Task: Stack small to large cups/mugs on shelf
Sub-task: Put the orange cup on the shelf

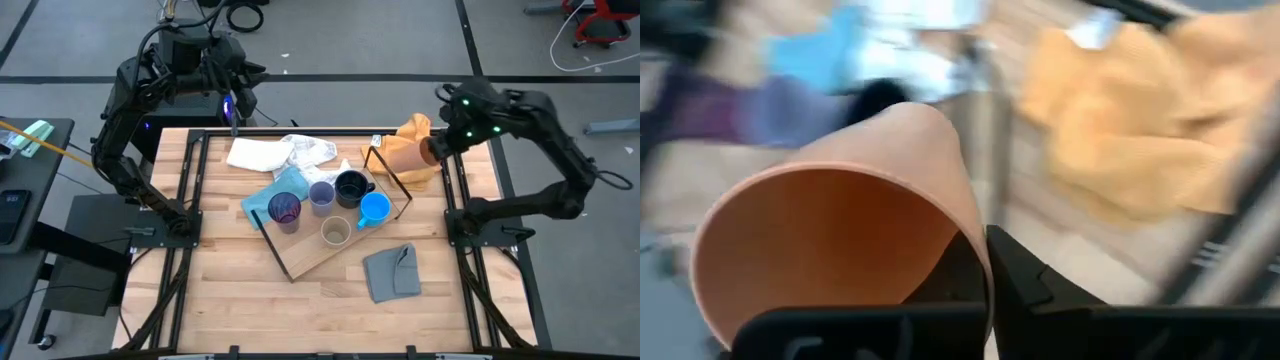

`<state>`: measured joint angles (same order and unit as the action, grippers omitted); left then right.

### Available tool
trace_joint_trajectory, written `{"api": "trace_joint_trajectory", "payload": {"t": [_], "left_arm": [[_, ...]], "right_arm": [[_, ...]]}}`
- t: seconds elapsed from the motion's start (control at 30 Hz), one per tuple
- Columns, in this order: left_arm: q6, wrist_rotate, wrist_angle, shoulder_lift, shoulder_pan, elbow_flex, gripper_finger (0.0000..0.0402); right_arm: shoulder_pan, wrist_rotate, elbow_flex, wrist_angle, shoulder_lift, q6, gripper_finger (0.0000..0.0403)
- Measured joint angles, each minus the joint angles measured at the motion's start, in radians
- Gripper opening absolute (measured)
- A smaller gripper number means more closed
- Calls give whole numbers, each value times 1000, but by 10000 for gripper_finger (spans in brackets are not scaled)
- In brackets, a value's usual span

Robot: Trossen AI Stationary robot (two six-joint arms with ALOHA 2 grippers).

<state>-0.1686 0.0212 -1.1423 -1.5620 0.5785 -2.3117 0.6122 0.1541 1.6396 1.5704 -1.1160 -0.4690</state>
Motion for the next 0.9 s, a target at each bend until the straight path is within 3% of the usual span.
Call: {"api": "trace_joint_trajectory", "payload": {"t": [0.1,0.23,0.4,0.67,0.8,0.9], "left_arm": [[-1,0,0,0,0,0,83],[0,0,0,0,0,0,84],[-1,0,0,0,0,0,90],[-1,0,-1,0,0,0,84],[-1,0,-18,0,0,0,83],[-2,0,-23,0,0,0,87]], "right_arm": [[-157,11,53,-66,-3,-139,1],[-436,-44,55,-344,-29,-318,0],[-648,-95,55,-589,-165,-349,0],[-715,-42,110,-681,-448,-248,0],[-719,-31,260,-636,-551,-185,0],[-722,-27,429,-494,-632,-123,0]]}}
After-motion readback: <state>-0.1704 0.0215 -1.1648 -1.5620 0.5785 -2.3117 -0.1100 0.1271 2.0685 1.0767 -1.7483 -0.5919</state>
